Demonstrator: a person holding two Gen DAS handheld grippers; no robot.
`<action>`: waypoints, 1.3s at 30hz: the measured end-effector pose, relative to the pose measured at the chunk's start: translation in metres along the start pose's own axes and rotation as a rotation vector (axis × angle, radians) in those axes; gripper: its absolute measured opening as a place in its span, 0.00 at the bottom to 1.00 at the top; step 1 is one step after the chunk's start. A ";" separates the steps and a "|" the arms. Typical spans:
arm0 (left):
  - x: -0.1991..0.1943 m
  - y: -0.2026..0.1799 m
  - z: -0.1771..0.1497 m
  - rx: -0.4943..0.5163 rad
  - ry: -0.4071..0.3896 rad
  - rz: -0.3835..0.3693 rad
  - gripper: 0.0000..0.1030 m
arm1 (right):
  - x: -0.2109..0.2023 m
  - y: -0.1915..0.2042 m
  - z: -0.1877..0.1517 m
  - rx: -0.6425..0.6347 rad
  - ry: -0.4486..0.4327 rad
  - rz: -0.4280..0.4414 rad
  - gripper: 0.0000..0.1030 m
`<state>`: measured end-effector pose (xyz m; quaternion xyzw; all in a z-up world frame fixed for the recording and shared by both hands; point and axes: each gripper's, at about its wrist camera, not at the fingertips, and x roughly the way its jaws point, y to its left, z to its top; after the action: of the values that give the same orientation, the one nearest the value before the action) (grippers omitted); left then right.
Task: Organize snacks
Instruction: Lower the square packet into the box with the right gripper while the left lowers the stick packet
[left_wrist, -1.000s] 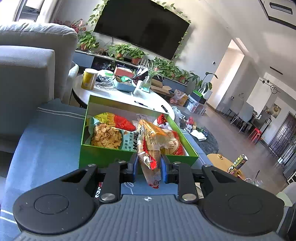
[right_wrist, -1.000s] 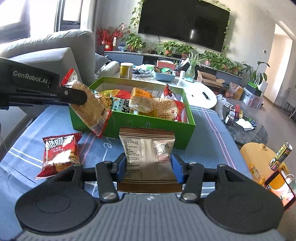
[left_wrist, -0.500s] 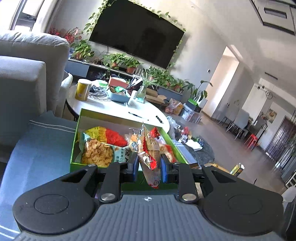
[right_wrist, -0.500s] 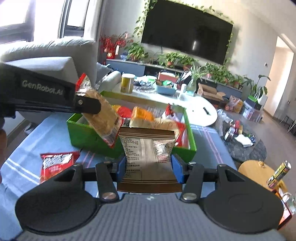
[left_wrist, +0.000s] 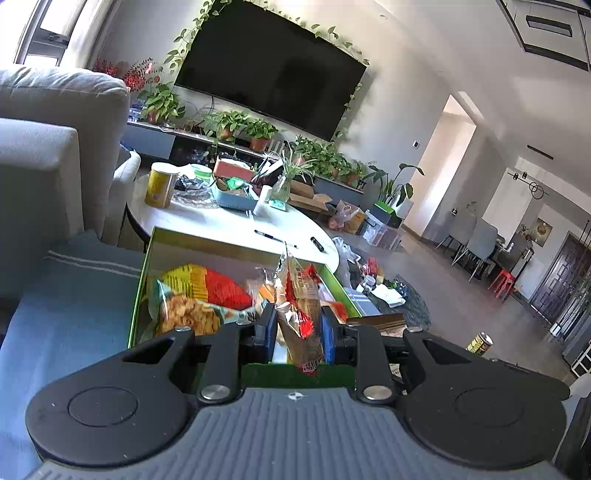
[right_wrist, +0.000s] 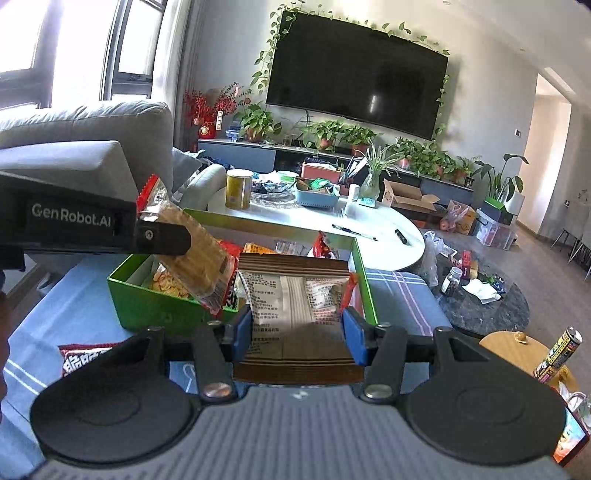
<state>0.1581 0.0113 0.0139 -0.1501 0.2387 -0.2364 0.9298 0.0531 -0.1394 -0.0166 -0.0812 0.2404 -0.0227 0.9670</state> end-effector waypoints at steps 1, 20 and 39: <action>0.001 0.000 0.002 0.000 -0.001 0.003 0.22 | 0.001 -0.001 0.001 0.003 -0.002 -0.001 1.00; 0.033 0.034 0.035 -0.043 -0.048 0.046 0.22 | 0.026 -0.008 0.014 0.039 -0.034 0.010 1.00; 0.094 0.074 0.056 -0.190 -0.026 0.078 0.22 | 0.075 -0.008 0.065 0.138 -0.073 0.107 1.00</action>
<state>0.2869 0.0353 -0.0029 -0.2313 0.2536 -0.1745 0.9229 0.1498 -0.1438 0.0063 -0.0023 0.2070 0.0157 0.9782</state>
